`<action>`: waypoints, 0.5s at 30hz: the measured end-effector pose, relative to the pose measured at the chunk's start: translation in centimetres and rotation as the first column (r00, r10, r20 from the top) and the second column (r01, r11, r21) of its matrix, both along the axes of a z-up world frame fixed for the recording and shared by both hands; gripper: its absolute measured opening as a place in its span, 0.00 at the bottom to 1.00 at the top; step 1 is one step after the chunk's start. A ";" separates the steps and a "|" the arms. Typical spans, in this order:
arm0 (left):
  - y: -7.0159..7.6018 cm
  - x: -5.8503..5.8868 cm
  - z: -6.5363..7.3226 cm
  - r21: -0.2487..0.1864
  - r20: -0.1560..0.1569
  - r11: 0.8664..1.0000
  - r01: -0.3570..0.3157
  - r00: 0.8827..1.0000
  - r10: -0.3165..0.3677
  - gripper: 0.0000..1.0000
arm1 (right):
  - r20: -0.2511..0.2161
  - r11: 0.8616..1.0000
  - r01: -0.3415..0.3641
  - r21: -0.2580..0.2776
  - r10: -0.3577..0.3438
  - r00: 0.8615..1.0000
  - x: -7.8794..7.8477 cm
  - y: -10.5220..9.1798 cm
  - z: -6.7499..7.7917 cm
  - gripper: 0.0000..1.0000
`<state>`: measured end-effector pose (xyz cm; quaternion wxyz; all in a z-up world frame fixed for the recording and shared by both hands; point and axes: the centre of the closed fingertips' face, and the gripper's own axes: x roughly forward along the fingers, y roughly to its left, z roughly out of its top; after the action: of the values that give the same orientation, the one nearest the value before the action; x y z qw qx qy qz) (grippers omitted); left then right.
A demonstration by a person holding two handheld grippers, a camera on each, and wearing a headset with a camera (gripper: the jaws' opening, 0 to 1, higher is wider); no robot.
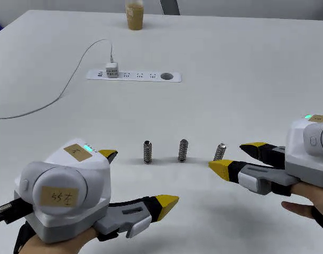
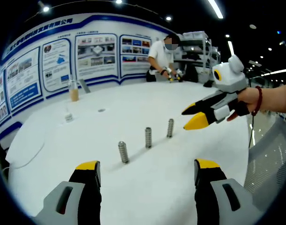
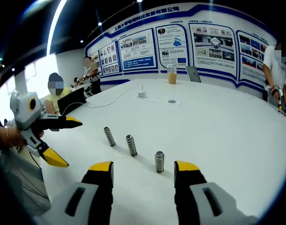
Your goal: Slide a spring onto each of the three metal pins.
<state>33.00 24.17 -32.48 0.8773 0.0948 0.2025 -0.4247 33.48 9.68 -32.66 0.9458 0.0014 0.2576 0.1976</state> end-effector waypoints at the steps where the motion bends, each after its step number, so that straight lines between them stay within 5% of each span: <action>1: 0.1 0.0 0.1 0.000 0.000 1.000 -0.002 1.000 0.002 0.83 | -0.003 1.000 -0.003 0.004 0.003 1.000 -0.2 0.1 0.1 0.55; 15: 1.6 -1.0 0.7 0.008 -0.011 0.999 -0.042 0.999 0.043 0.82 | -0.003 0.999 -0.003 0.032 0.003 1.000 -2.8 1.1 1.3 0.70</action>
<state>31.99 25.82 -31.74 0.8847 0.0916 0.2108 -0.4057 30.69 10.79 -31.39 0.9450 0.0164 0.2559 0.2032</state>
